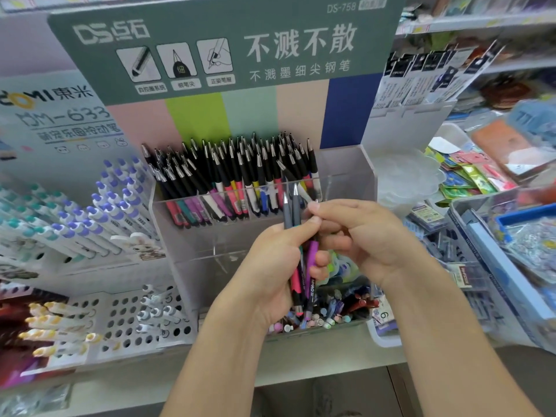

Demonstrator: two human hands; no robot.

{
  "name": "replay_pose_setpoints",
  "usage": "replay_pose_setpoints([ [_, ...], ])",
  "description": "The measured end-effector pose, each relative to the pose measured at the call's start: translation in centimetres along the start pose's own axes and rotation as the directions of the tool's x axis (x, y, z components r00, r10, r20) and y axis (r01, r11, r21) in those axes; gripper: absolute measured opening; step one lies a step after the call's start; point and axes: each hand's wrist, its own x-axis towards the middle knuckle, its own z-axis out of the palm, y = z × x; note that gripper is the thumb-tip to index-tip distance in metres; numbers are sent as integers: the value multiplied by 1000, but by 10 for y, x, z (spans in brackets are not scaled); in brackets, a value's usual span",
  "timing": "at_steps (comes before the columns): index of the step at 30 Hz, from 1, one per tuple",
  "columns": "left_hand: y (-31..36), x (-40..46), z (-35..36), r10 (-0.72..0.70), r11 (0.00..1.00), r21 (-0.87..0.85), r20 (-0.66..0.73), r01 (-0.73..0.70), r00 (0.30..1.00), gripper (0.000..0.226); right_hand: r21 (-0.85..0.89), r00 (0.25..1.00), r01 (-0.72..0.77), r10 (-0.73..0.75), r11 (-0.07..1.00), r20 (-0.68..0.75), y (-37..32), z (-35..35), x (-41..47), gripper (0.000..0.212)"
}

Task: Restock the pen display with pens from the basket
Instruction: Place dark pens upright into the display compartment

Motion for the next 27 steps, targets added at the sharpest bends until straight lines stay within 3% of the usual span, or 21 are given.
replay_pose_setpoints([
  [3, 1, 0, -1, 31, 999, -31, -63, -33, 998, 38, 186, 990, 120, -103, 975, -100, -7, -7, 3, 11],
  [6, 4, 0, -14, 12, 1000, -22, -169, -16, 986, 36, 313, 885, 440, -346, 842, -311, -26, -19, 4, 14],
  [7, 5, 1, -19, -2, 999, -38, -195, -6, 981, 33, 240, 816, 551, -455, 799, -358, -33, -22, 6, 13],
  [9, 7, 2, -24, -47, 993, -118, -214, 22, 976, 29, -73, 660, 688, -664, 722, -352, -44, -22, 14, 9],
  [12, 9, 2, -22, -50, 986, -169, -206, 14, 977, 40, -460, 550, 683, -814, 567, -186, -49, -12, 36, 9],
  [15, 10, -1, -20, -46, 964, -265, -180, -3, 983, 51, -685, 541, 592, -839, 424, -52, -43, -2, 55, 12],
  [21, 13, -3, -19, 62, 956, -271, -196, -114, 979, 28, -704, 674, 492, -735, 513, -65, -38, 3, 72, 10],
  [27, 15, -2, -14, 120, 976, -157, -180, -149, 976, 31, -750, 627, 451, -770, 483, -119, -35, 8, 72, 9],
])
